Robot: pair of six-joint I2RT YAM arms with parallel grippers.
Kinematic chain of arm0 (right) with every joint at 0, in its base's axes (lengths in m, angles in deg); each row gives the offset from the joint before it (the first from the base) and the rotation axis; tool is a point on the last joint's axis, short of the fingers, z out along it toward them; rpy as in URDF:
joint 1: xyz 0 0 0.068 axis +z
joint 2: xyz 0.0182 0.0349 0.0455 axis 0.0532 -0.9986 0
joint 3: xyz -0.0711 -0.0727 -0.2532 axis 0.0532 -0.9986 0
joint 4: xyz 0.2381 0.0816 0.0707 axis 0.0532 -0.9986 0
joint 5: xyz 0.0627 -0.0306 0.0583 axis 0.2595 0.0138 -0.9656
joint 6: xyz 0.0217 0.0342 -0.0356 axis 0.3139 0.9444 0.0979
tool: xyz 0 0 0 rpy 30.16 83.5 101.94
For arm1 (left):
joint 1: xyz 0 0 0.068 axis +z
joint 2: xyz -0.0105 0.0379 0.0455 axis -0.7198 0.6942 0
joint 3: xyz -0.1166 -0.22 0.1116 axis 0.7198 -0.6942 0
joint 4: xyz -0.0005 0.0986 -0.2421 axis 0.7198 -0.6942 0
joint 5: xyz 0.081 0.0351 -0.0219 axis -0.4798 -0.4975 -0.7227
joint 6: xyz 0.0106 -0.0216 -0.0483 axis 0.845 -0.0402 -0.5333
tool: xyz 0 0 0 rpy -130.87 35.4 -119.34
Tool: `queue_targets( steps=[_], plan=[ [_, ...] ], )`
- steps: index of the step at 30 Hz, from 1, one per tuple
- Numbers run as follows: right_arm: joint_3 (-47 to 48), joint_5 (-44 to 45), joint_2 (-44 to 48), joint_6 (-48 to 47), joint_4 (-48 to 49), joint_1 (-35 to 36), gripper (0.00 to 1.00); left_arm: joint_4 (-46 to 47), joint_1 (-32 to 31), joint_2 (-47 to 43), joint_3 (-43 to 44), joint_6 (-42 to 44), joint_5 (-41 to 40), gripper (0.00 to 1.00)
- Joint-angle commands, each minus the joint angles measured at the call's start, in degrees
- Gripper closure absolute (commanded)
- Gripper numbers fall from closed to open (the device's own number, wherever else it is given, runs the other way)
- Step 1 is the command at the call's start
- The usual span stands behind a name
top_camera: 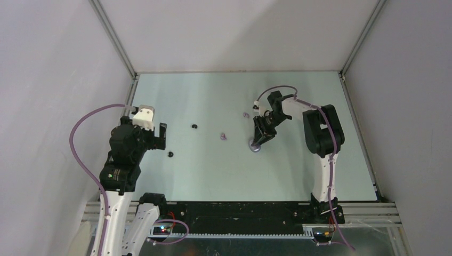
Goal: Insert the wireless bluetooth earbuds into the charging case
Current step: Pick up the charging case at the center of the board.
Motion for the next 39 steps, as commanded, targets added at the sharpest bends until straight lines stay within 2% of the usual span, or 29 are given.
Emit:
queue_targets(
  steps=[1,7,10,18,27,37,39],
  plan=[
    [-1.76,0.59,4.27,-2.11,2.67,0.89,0.72,1.87,-0.39,1.73,0.26,1.47,6.59,0.01],
    [-3.89,2.31,10.24,-3.54,5.8,3.56,0.72,6.91,-1.18,8.58,1.82,3.77,22.37,0.01],
    [-4.58,3.77,12.39,-3.7,6.95,4.36,0.72,12.42,-3.22,14.78,2.3,1.42,30.1,0.01],
    [-6.07,5.14,13.43,-4.21,7.85,5.17,0.72,23.73,-16.5,31.84,3.21,-2.51,33.9,0.01],
    [-7.87,4.33,15.37,-5.0,8.89,4.88,0.73,34.56,-19.38,50.57,7.95,-10.21,46.73,0.01],
    [-9.32,0.13,19.43,-5.79,9.15,3.22,0.73,32.1,-23.82,64.99,17.27,-11.25,50.04,0.01],
    [-9.4,-0.87,20.04,-5.93,8.93,2.82,0.73,31.83,-24.43,67.82,19.06,-11.26,50.8,0.05]
  ],
)
